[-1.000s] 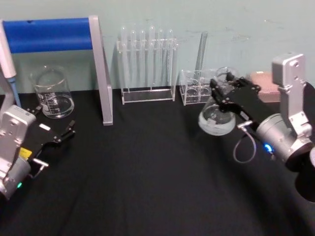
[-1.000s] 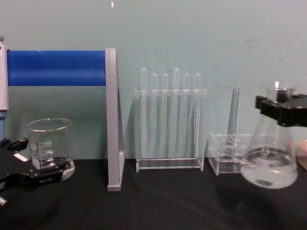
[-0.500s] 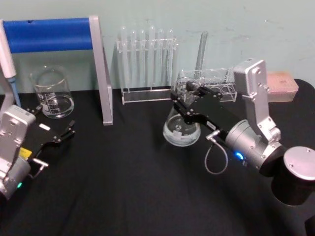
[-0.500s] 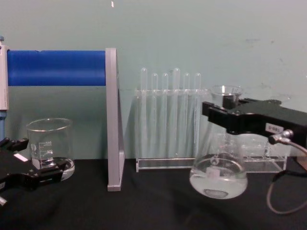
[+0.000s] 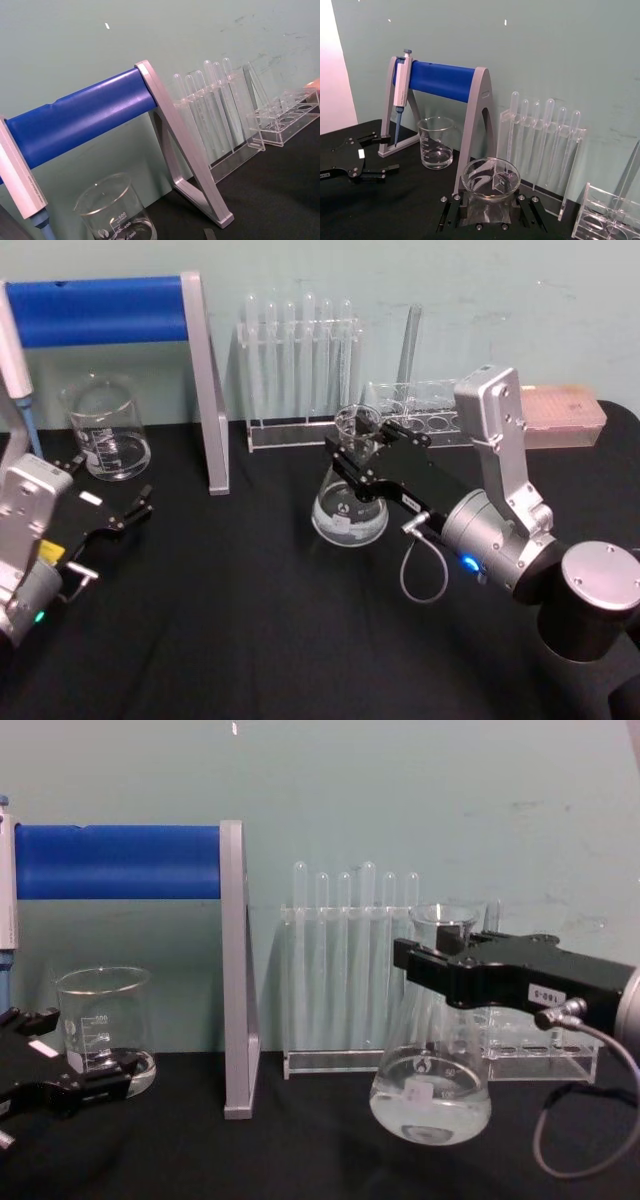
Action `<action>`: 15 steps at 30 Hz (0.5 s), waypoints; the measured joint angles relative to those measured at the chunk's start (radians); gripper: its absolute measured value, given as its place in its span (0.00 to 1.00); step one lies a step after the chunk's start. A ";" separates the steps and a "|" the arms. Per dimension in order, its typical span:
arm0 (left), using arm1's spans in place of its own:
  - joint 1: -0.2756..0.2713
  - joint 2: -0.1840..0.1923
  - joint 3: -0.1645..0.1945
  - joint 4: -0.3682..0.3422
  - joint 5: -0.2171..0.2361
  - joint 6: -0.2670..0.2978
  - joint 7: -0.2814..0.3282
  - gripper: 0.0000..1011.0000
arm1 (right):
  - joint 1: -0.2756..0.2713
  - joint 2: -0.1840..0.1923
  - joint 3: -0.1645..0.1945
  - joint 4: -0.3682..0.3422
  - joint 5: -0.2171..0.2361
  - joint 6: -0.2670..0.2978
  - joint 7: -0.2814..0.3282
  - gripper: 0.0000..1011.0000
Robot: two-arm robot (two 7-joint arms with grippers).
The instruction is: Grasp the erlenmeyer flask with one hand, shake it three times, then place it back.
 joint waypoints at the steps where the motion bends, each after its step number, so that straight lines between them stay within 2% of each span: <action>1: 0.000 0.000 0.000 0.000 0.000 0.000 0.000 0.99 | 0.000 0.001 -0.001 0.002 0.002 -0.001 -0.001 0.44; 8: 0.000 0.000 0.000 0.000 0.000 0.000 0.000 0.99 | 0.000 0.002 -0.009 0.018 0.008 -0.014 0.002 0.44; 15: 0.000 0.000 0.000 0.000 0.000 0.000 0.000 0.99 | 0.000 0.005 -0.025 0.051 0.008 -0.056 0.015 0.44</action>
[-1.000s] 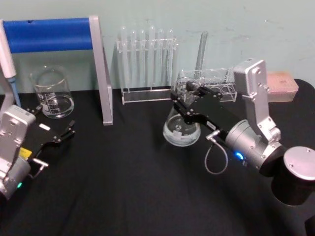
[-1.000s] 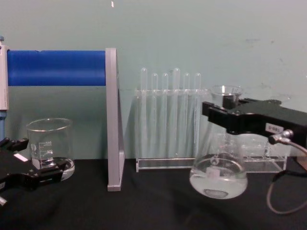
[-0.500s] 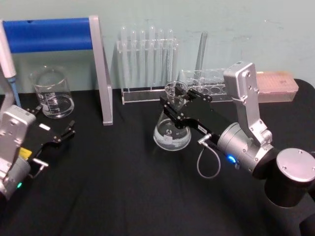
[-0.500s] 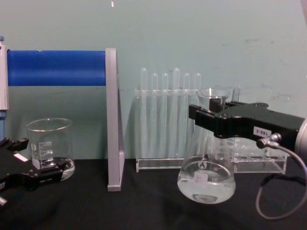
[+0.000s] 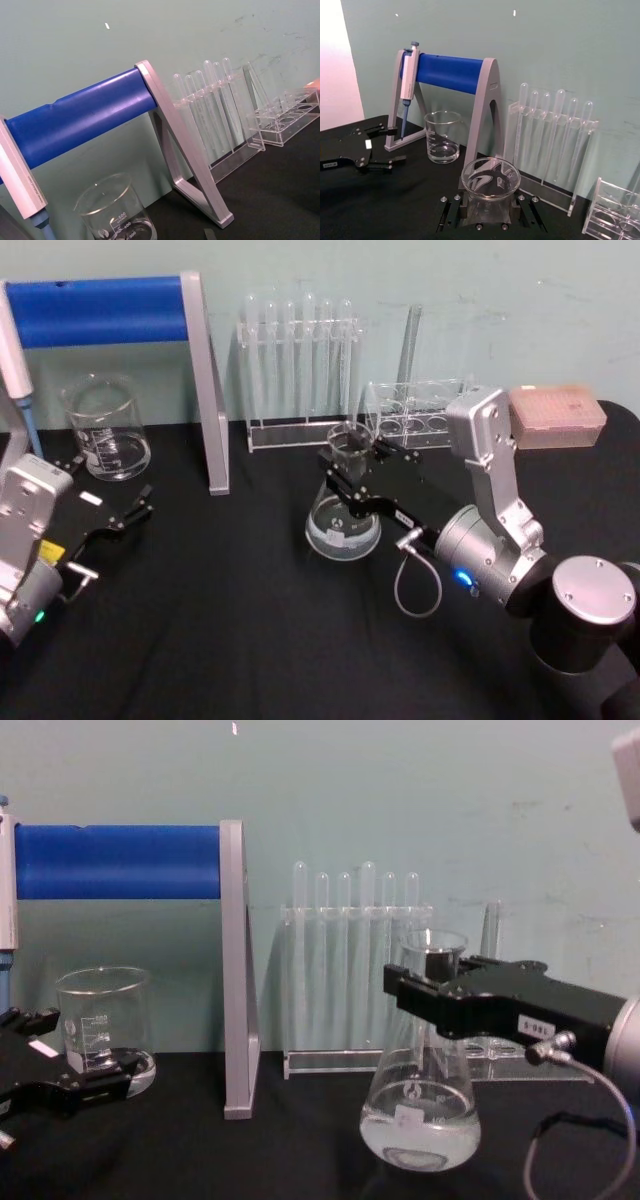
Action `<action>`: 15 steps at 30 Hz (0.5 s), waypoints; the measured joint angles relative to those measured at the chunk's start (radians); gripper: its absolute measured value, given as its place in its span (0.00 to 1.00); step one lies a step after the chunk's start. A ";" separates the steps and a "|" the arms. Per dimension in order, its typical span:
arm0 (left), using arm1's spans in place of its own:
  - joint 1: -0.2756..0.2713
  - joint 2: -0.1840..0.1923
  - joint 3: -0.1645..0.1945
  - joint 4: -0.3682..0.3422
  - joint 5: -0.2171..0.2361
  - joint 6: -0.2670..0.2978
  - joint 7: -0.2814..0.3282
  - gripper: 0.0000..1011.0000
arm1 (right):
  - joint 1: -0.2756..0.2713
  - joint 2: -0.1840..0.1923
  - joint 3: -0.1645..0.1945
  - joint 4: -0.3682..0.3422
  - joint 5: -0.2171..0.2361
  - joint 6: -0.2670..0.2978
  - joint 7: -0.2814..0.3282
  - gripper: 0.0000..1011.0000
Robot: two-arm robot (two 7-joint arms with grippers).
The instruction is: Grasp the erlenmeyer flask with one hand, shake it three times, then place it back.
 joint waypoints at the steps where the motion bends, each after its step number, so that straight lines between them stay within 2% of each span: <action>1: 0.000 0.000 0.000 0.000 0.000 0.000 0.000 0.99 | 0.000 0.001 -0.002 0.003 0.000 -0.005 0.002 0.44; 15: 0.000 0.000 0.000 0.000 0.000 0.000 0.000 0.99 | -0.003 -0.004 -0.021 0.068 -0.006 -0.088 0.028 0.44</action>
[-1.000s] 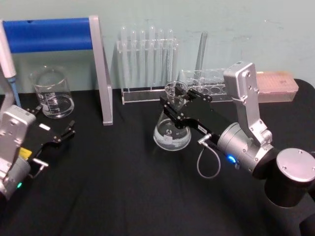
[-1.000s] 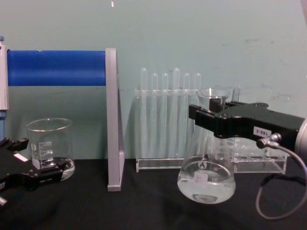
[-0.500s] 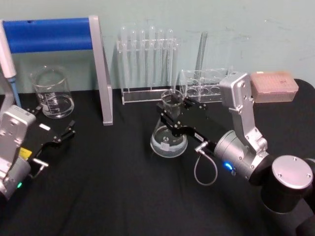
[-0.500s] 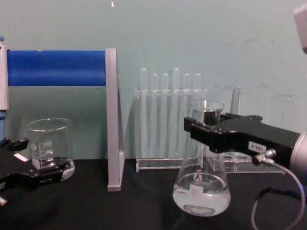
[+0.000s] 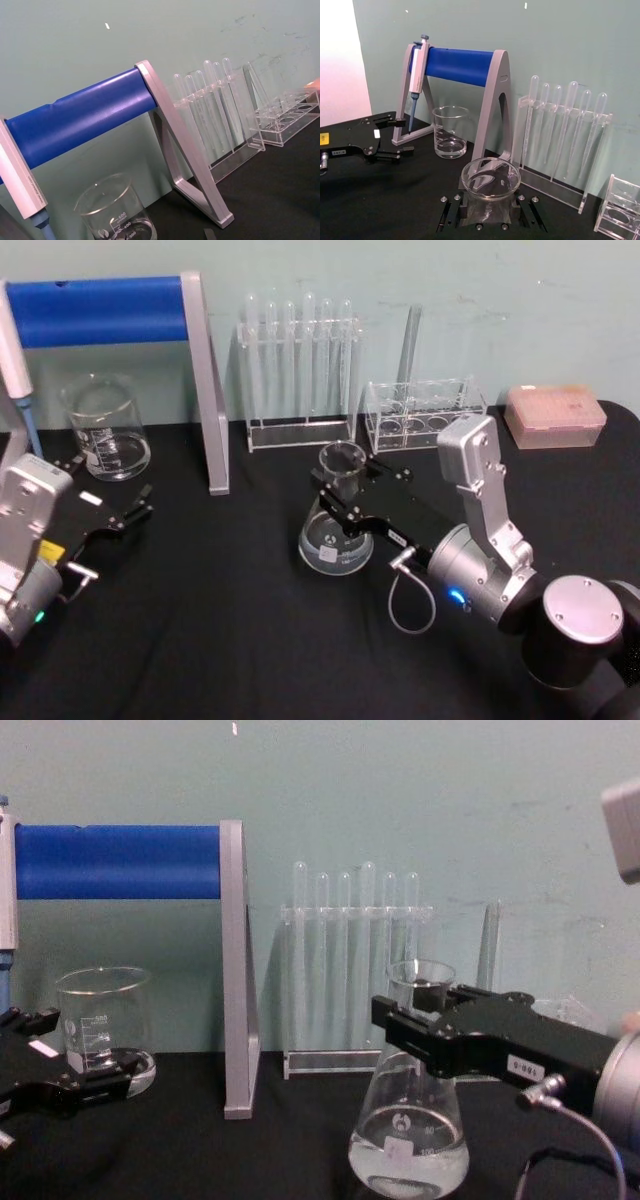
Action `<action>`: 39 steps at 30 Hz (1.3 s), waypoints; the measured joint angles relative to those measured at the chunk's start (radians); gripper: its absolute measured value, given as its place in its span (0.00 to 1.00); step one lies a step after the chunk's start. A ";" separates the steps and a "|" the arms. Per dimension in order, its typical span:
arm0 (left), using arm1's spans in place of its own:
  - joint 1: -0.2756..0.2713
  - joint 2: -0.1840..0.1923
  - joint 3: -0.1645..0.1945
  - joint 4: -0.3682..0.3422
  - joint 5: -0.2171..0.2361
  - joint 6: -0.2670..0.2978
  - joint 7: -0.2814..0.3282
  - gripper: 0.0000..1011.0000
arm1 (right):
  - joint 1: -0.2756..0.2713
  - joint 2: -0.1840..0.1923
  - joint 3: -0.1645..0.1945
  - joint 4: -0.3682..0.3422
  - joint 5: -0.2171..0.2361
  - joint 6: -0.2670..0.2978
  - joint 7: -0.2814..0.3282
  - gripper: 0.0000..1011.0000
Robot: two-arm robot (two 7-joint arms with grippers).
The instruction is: Grasp the erlenmeyer flask with one hand, shake it three times, then place it back.
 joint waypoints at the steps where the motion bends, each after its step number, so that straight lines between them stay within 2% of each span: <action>1: 0.000 0.000 0.000 0.000 0.000 0.000 0.000 0.99 | 0.000 -0.001 0.000 0.004 0.001 -0.005 0.002 0.44; 12: 0.000 0.000 0.000 0.000 0.000 0.000 0.000 0.99 | 0.003 -0.012 -0.007 0.056 0.006 -0.044 0.016 0.44; 39: 0.000 0.000 0.000 0.000 0.000 0.000 0.000 0.99 | 0.003 -0.017 -0.023 0.084 0.015 -0.026 0.025 0.44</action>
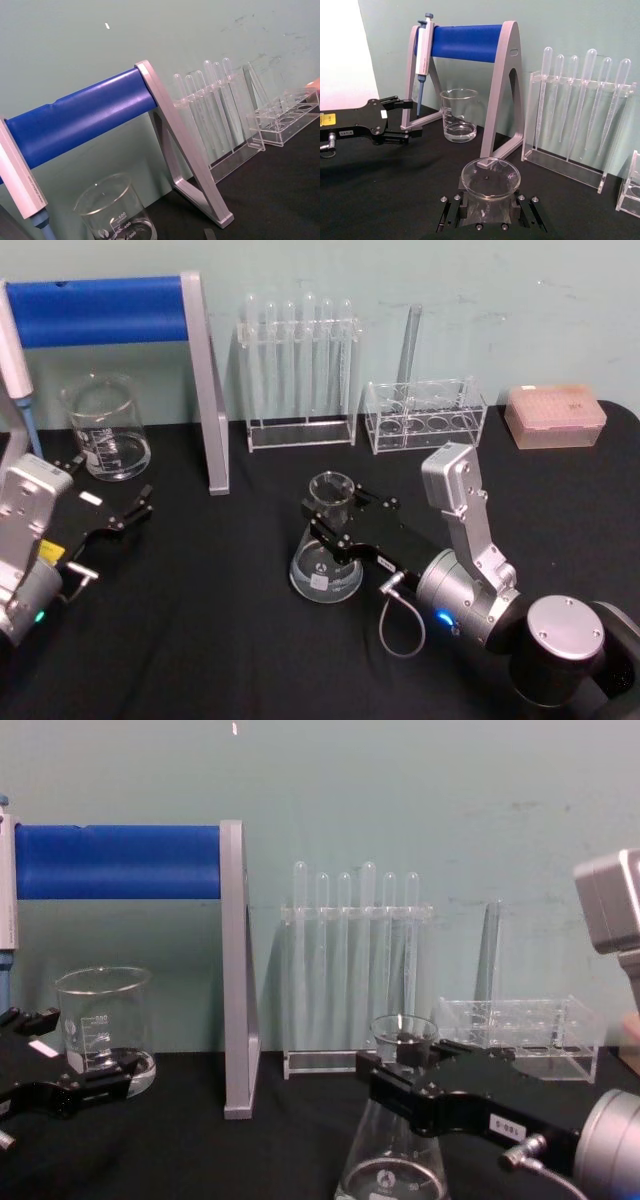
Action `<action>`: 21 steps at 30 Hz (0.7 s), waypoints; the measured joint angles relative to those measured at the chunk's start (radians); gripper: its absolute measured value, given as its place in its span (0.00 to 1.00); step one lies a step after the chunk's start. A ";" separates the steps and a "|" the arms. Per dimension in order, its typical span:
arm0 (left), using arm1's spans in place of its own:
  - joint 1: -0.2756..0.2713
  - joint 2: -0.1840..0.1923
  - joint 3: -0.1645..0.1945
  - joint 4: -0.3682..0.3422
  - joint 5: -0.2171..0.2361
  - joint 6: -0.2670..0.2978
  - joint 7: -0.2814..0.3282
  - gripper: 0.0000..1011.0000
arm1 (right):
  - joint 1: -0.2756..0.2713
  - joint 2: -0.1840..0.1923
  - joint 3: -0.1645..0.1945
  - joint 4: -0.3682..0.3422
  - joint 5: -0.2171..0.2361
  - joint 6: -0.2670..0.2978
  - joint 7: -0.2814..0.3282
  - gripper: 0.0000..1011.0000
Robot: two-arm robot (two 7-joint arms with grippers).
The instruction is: Grasp the erlenmeyer flask with one hand, shake it three times, then place it back.
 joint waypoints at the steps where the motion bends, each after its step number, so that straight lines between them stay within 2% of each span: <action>1: 0.000 0.000 0.000 0.000 0.000 0.000 0.000 0.99 | 0.000 0.000 0.000 0.000 0.000 0.001 0.000 0.44; 21: 0.000 0.000 0.000 0.000 0.000 0.000 0.000 0.99 | 0.000 0.000 -0.001 0.001 -0.002 0.003 -0.002 0.44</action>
